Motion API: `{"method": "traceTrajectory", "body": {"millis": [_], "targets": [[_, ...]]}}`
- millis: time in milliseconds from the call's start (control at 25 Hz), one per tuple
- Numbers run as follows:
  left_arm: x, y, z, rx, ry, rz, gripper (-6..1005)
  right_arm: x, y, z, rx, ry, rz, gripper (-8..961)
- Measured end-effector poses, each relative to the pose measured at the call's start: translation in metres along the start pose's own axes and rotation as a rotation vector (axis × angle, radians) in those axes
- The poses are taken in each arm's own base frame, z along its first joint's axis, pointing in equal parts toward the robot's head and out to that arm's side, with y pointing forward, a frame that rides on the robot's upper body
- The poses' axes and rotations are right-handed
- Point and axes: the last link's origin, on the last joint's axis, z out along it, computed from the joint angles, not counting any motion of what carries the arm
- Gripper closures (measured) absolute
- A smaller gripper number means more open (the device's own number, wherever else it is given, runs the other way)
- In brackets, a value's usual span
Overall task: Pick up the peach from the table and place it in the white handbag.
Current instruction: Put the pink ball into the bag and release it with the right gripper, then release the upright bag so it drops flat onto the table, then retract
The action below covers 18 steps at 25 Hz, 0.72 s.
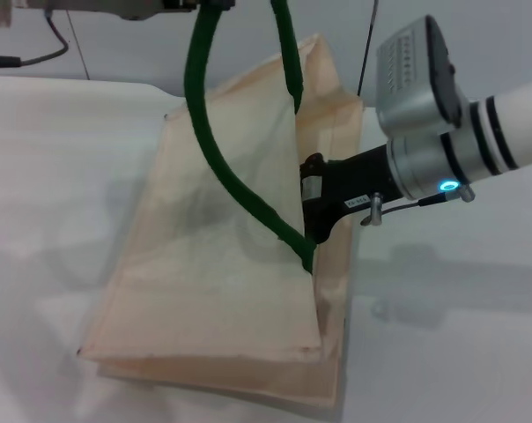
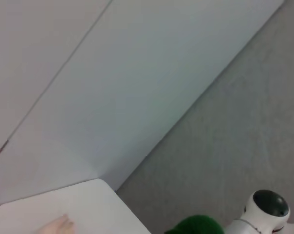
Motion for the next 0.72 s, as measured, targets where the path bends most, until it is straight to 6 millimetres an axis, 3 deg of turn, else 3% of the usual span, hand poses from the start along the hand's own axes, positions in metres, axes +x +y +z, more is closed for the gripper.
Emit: {"method": "traceTrajectory", "body": {"millis": [400, 640, 720], "targets": [[-0.004, -0.003, -0.01, 0.008, 0.036, -0.009, 776, 0.002, 0.0, -0.028, -0.017, -0.03, 0.019, 256], [-0.007, -0.006, -0.018, 0.023, 0.054, -0.028, 771, 0.008, -0.014, -0.055, 0.088, -0.022, 0.068, 146], [-0.007, -0.007, -0.021, 0.022, 0.068, -0.028, 769, 0.012, -0.018, -0.066, 0.131, -0.021, 0.084, 63]]}}
